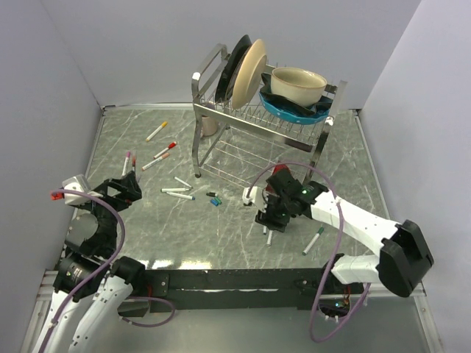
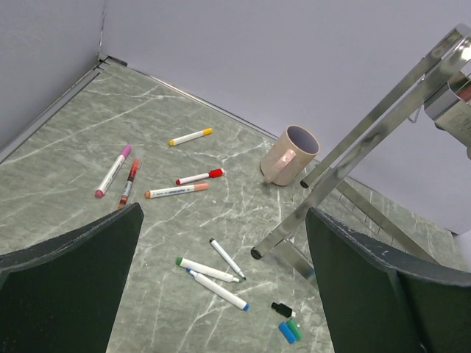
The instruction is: Open the pen caps
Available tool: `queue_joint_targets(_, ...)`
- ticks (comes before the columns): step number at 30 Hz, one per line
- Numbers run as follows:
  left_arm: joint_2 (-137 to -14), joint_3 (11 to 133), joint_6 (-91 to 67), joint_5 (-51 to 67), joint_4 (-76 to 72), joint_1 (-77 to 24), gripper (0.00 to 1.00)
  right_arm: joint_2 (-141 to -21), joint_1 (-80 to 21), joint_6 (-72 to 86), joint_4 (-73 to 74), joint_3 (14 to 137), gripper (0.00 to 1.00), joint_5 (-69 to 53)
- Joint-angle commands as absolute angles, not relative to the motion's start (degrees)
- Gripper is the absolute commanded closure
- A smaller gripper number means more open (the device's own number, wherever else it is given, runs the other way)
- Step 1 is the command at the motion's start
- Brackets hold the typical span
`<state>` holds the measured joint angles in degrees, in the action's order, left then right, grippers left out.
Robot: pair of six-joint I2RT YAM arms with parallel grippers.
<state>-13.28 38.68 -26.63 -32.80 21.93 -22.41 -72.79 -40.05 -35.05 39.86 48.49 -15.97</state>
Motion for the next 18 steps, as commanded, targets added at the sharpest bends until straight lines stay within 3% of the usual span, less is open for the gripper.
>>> queue_joint_targets(1,-13.8,38.76,-25.93,-32.34,20.92,-22.06,0.0,-67.86,-39.2,-43.41,42.27,46.76,0.4,-15.38)
queue_joint_targets(11,-14.06,38.76,-26.28,-32.52,21.45,-22.06,0.01,-50.21,-35.25,-66.23,52.28,39.3,0.39,-15.91)
queue_joint_targets(18,-14.41,38.76,-26.02,-31.29,21.18,-22.06,0.01,-48.08,-29.98,-75.31,57.48,34.46,0.38,-10.2)
